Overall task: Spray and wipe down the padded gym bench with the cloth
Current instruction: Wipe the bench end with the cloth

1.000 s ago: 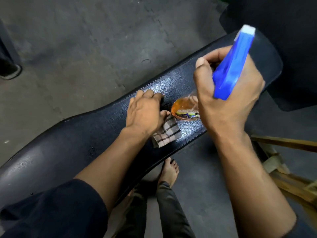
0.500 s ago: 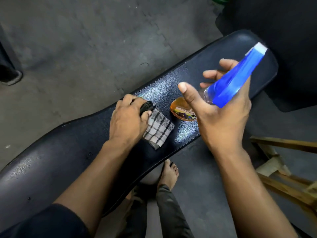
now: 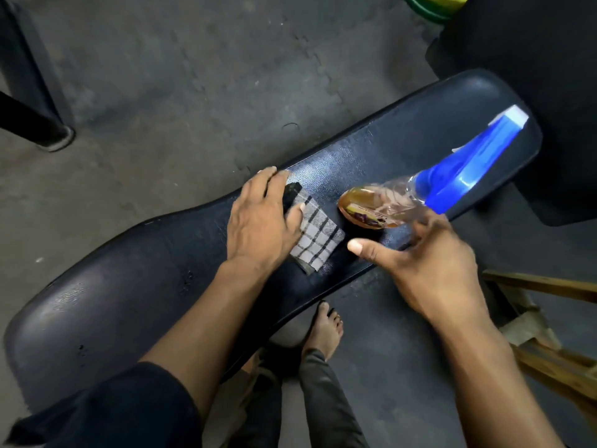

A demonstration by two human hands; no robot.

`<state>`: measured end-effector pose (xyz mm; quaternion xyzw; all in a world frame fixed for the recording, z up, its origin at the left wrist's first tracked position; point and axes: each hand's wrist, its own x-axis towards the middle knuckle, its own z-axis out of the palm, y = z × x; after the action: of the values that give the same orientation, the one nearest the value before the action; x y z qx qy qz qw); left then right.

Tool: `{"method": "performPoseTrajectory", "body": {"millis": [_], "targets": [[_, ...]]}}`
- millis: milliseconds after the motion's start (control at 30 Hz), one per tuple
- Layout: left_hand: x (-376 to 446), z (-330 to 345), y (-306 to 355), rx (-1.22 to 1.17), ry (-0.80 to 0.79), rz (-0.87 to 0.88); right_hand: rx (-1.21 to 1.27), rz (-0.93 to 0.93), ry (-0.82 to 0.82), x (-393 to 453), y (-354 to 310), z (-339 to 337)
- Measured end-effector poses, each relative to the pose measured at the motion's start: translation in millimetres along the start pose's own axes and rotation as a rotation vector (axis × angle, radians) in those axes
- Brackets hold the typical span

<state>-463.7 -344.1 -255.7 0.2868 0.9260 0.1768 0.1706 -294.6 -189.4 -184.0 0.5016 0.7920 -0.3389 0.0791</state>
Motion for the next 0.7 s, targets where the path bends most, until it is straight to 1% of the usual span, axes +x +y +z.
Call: {"method": "performPoseTrajectory", "body": {"millis": [100, 167, 233, 267, 300, 367, 400, 433, 500, 567, 633, 700], "targets": [[-6.2, -3.0, -11.8, 0.03, 0.011, 0.0, -0.16, 0.099, -0.126, -9.4, 0.8, 1.9], [-12.5, -2.7, -21.3, 0.059, -0.004, 0.006, -0.338, 0.13, -0.257, -15.6, -2.8, 1.2], [-19.0, -0.7, -32.2, 0.088, -0.016, 0.009, -0.457, 0.075, -0.373, -24.8, -11.8, 4.3], [-22.6, 0.3, -39.6, 0.098, -0.013, 0.005, -0.45, -0.022, -0.373, -31.0, -18.4, 10.3], [-26.6, 1.0, -47.3, 0.107, -0.004, -0.003, -0.4, -0.161, -0.325, -37.7, -25.7, 18.9], [-34.5, 2.2, -64.2, 0.134, 0.034, -0.02, -0.208, -0.414, -0.191, -45.4, -42.1, 43.2], [-38.0, 2.4, -72.9, 0.153, 0.055, -0.025, -0.134, -0.496, -0.166, -43.0, -49.4, 57.8], [-42.3, 1.7, -82.1, 0.169, 0.071, -0.034, -0.135, -0.562, -0.161, -36.6, -55.3, 73.4], [-52.3, -0.9, -102.0, 0.204, 0.074, -0.054, -0.325, -0.624, -0.159, -16.1, -62.8, 104.1], [-62.4, -2.1, -119.8, 0.249, 0.052, -0.034, -0.544, -0.615, -0.17, 6.5, -64.6, 131.6], [-69.0, -1.8, -133.2, 0.286, 0.064, 0.012, -0.613, -0.643, -0.124, 21.8, -66.0, 155.4], [-69.8, 2.9, -139.2, 0.293, 0.11, 0.035, -0.582, -0.677, -0.053, 29.4, -71.4, 173.4]]}}
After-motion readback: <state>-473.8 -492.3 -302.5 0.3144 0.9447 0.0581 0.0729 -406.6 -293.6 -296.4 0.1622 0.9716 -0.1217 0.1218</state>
